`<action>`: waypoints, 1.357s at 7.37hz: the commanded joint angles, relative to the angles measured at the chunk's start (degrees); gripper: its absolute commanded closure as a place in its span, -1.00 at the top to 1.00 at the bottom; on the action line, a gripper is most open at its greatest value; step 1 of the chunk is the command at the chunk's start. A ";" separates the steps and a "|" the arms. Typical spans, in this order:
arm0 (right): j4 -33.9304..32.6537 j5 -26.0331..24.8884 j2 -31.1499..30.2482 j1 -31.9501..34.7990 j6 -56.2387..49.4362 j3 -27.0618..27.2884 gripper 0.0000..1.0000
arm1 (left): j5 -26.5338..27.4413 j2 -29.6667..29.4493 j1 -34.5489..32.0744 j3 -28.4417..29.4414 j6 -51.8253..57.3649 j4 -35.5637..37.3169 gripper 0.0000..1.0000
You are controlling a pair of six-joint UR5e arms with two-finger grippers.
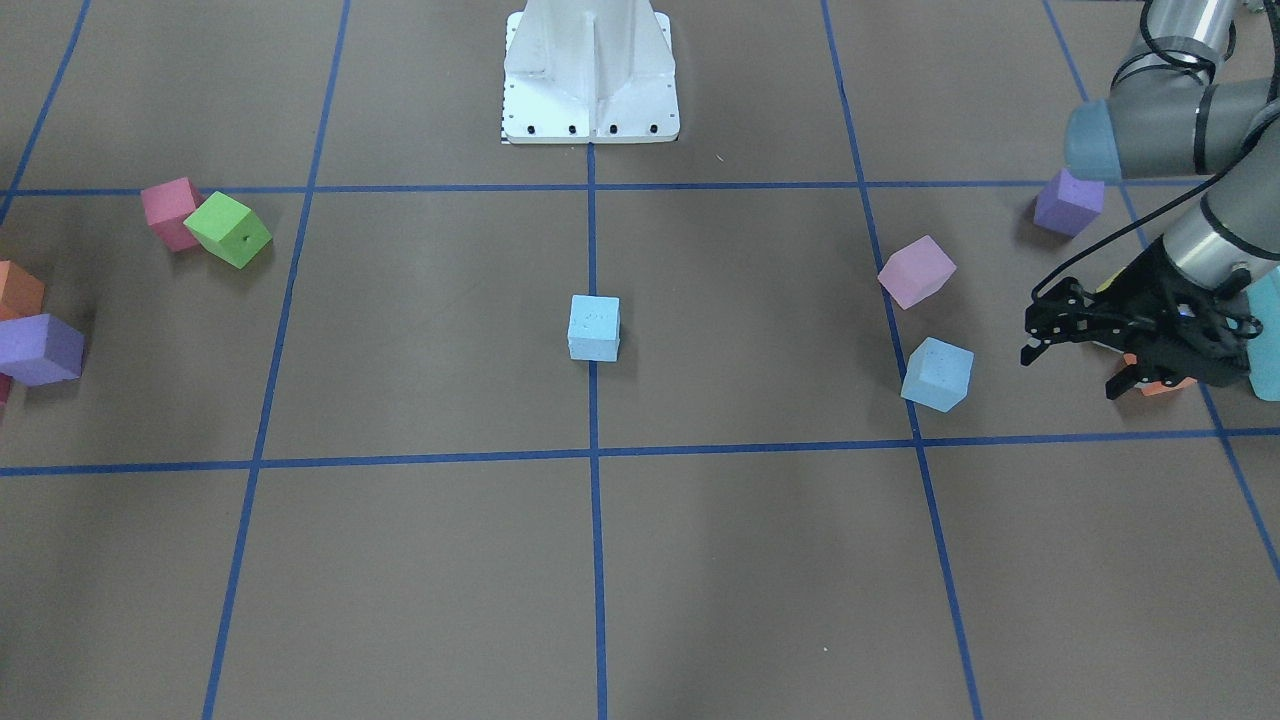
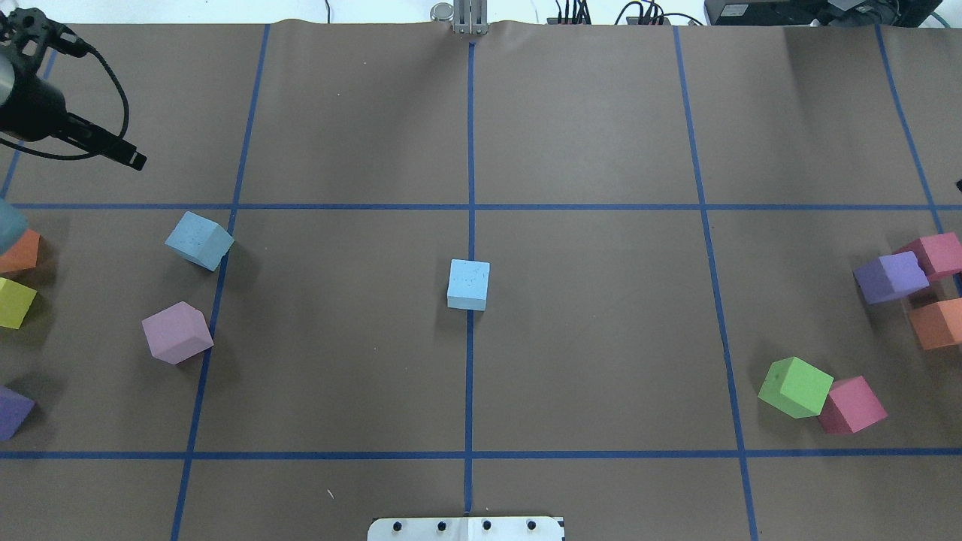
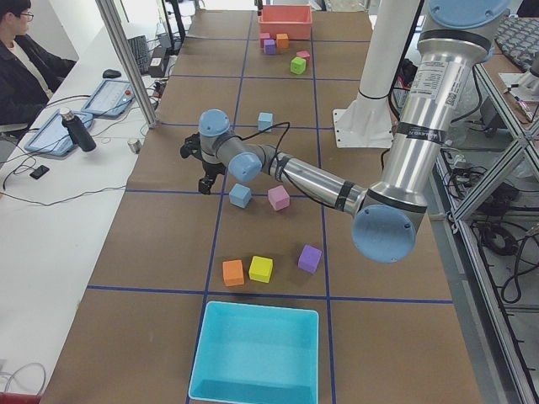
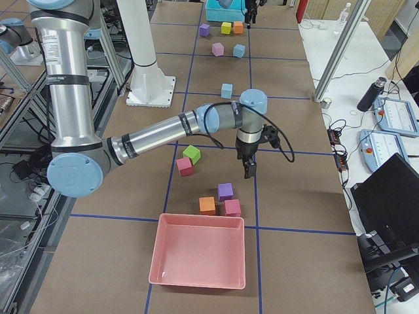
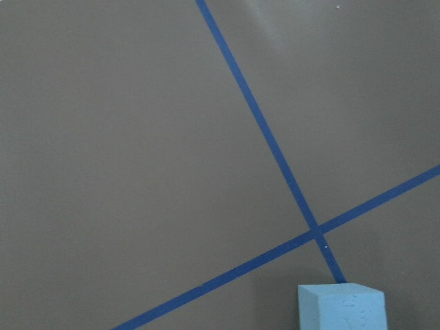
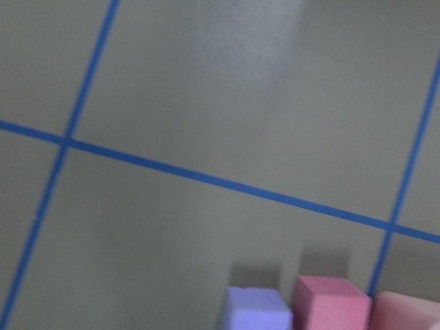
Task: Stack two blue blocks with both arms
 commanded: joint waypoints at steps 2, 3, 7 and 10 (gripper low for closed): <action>0.46 0.76 -8.81 6.53 -7.11 -0.19 1.00 | 10.58 -1.81 9.96 0.11 -5.41 -0.09 0.98; 0.46 0.85 -8.73 6.53 -6.84 -0.54 1.00 | 11.25 -1.81 10.77 1.60 -5.24 -0.35 0.98; 0.46 0.94 -8.81 6.53 -6.31 -0.54 1.00 | 6.63 -1.73 10.87 4.86 -6.11 -0.36 0.98; 0.46 0.85 -8.81 6.53 -6.31 -0.71 1.00 | 6.08 -1.81 11.40 6.43 -7.70 -0.44 0.98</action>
